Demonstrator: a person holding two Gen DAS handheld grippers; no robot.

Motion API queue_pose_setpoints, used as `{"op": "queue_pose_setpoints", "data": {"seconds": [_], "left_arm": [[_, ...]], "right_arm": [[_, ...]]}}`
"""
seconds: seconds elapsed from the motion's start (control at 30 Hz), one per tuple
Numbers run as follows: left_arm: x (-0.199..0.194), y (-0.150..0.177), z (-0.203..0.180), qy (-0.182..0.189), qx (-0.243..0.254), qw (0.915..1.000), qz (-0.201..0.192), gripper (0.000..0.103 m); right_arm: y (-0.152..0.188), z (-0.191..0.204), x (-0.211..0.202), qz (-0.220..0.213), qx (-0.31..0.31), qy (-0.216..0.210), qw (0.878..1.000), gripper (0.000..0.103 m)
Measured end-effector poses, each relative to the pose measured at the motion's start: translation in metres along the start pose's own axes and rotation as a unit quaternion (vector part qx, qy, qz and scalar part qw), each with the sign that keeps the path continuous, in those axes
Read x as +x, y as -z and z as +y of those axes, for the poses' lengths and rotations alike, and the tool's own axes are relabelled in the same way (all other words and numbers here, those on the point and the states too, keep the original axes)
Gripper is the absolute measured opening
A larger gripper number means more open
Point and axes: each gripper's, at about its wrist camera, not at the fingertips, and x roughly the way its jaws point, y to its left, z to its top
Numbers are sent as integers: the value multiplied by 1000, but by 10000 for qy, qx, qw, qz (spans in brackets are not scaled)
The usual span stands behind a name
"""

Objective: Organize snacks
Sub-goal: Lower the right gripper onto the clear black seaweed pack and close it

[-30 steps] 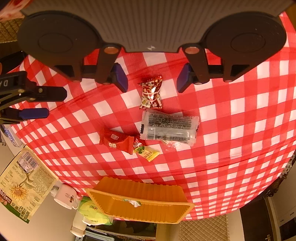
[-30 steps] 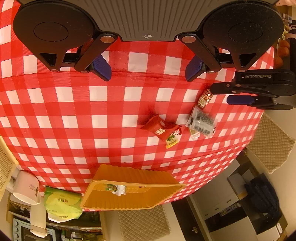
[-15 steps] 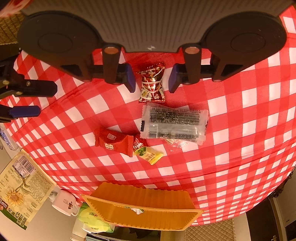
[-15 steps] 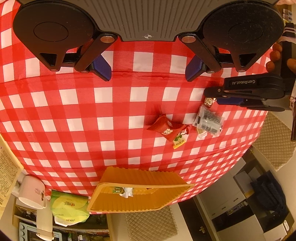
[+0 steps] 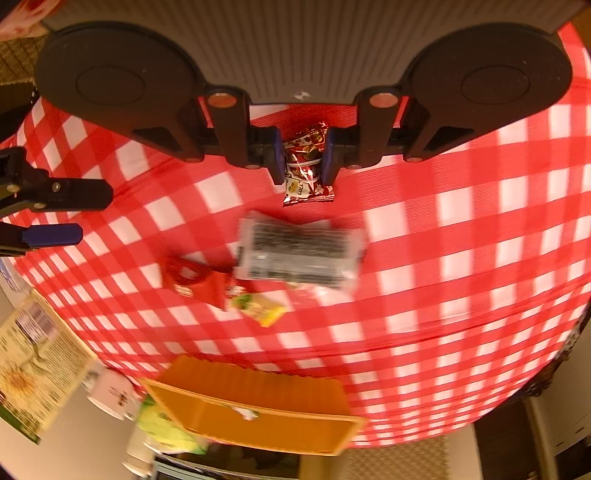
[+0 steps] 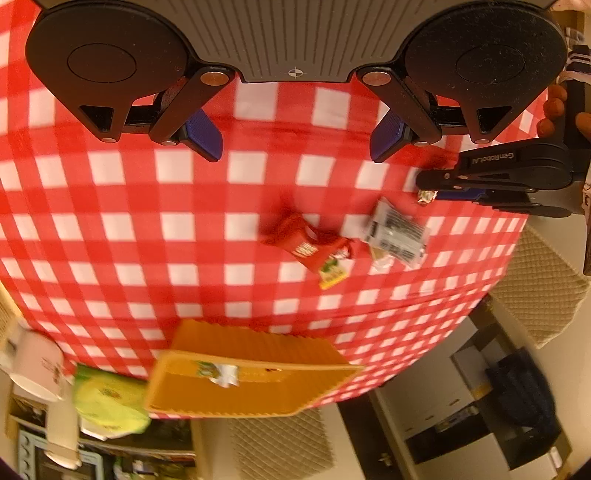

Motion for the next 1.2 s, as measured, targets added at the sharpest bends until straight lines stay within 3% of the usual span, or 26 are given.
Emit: {"op": "queue_pose_setpoints", "data": {"seconds": [0.4, 0.47, 0.63, 0.87, 1.2], "left_arm": [[-27, 5, 58, -481, -645, 9966, -192, 19], [-30, 5, 63, -508, -688, 9961, -208, 19], [-31, 7, 72, -523, -763, 9955, -203, 19], [-29, 7, 81, -515, -821, 9951, -193, 19], [-27, 7, 91, -520, -884, 9946, -183, 19]], "right_arm": [[-38, 44, 35, -270, -830, -656, 9940, 86], [-44, 52, 44, -311, -979, -750, 9919, 78], [-57, 64, 70, -251, -1193, -870, 9887, 69], [-55, 77, 96, 58, -1422, -969, 9851, 57], [-39, 105, 102, 339, -1588, -1332, 9777, 56]]}}
